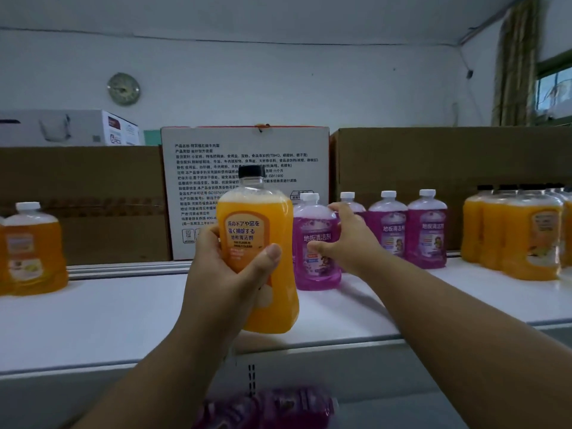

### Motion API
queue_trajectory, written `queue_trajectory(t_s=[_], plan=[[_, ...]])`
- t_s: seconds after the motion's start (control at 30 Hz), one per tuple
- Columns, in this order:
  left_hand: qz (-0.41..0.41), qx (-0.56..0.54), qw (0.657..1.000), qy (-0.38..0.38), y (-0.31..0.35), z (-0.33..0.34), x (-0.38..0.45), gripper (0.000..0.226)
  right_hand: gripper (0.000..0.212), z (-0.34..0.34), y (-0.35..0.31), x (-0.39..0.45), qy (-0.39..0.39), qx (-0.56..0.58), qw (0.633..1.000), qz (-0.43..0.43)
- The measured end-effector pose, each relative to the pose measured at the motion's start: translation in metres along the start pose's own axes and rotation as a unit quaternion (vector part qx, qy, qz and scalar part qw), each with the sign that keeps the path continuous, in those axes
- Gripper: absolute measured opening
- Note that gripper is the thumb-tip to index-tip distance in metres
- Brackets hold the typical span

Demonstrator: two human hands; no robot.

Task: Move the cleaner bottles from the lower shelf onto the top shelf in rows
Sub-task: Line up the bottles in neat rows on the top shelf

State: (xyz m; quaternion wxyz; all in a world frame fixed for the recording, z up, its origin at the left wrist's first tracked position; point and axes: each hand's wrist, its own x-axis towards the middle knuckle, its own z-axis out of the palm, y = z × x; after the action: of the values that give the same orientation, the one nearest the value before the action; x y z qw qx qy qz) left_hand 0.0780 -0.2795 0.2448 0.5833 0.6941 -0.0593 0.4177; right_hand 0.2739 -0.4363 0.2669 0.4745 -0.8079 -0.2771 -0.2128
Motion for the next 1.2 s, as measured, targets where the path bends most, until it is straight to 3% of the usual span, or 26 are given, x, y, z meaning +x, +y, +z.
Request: queue_trajectory(t_s=[0.17, 0.4, 0.47, 0.53, 0.6, 0.7, 0.77, 0.9, 1.03, 1.2], plan=[[-0.022, -0.004, 1.0, 0.002, -0.009, 0.003, 0.001, 0.066, 0.079, 0.005, 0.007, 0.007, -0.002, -0.02, 1.0, -0.003], [-0.014, 0.027, 0.999, -0.011, -0.011, 0.005, 0.0, 0.075, 0.076, 0.011, 0.001, 0.002, 0.029, -0.087, 0.996, -0.002], [-0.01, 0.039, 0.999, -0.013, -0.011, 0.006, 0.0, 0.077, 0.073, 0.007, -0.007, -0.007, 0.068, -0.104, 0.992, -0.015], [-0.013, 0.046, 0.999, -0.019, -0.01, 0.009, 0.001, 0.076, 0.067, -0.003, -0.025, -0.021, 0.093, -0.036, 0.994, -0.048], [-0.01, 0.059, 0.998, -0.031, -0.007, 0.015, 0.003, 0.075, 0.078, -0.017, -0.048, -0.04, 0.034, 0.098, 0.992, -0.071], [0.016, 0.071, 0.996, -0.058, -0.001, 0.035, 0.004, 0.082, 0.081, -0.039, -0.07, -0.064, -0.066, 0.176, 0.979, -0.078], [0.028, 0.069, 0.993, -0.087, 0.004, 0.057, -0.001, 0.077, 0.077, -0.055, -0.073, -0.075, -0.072, 0.175, 0.98, -0.056], [0.023, 0.06, 0.976, -0.207, 0.017, 0.11, -0.012, 0.071, 0.066, -0.11, -0.059, -0.095, 0.012, 0.146, 0.989, -0.012], [0.028, 0.062, 0.939, -0.337, 0.04, 0.169, -0.019, 0.08, 0.058, -0.192, -0.027, -0.121, 0.089, 0.166, 0.982, -0.001], [0.054, 0.096, 0.908, -0.404, 0.068, 0.277, -0.047, 0.107, 0.054, -0.299, 0.011, -0.155, 0.133, 0.148, 0.98, -0.01]])
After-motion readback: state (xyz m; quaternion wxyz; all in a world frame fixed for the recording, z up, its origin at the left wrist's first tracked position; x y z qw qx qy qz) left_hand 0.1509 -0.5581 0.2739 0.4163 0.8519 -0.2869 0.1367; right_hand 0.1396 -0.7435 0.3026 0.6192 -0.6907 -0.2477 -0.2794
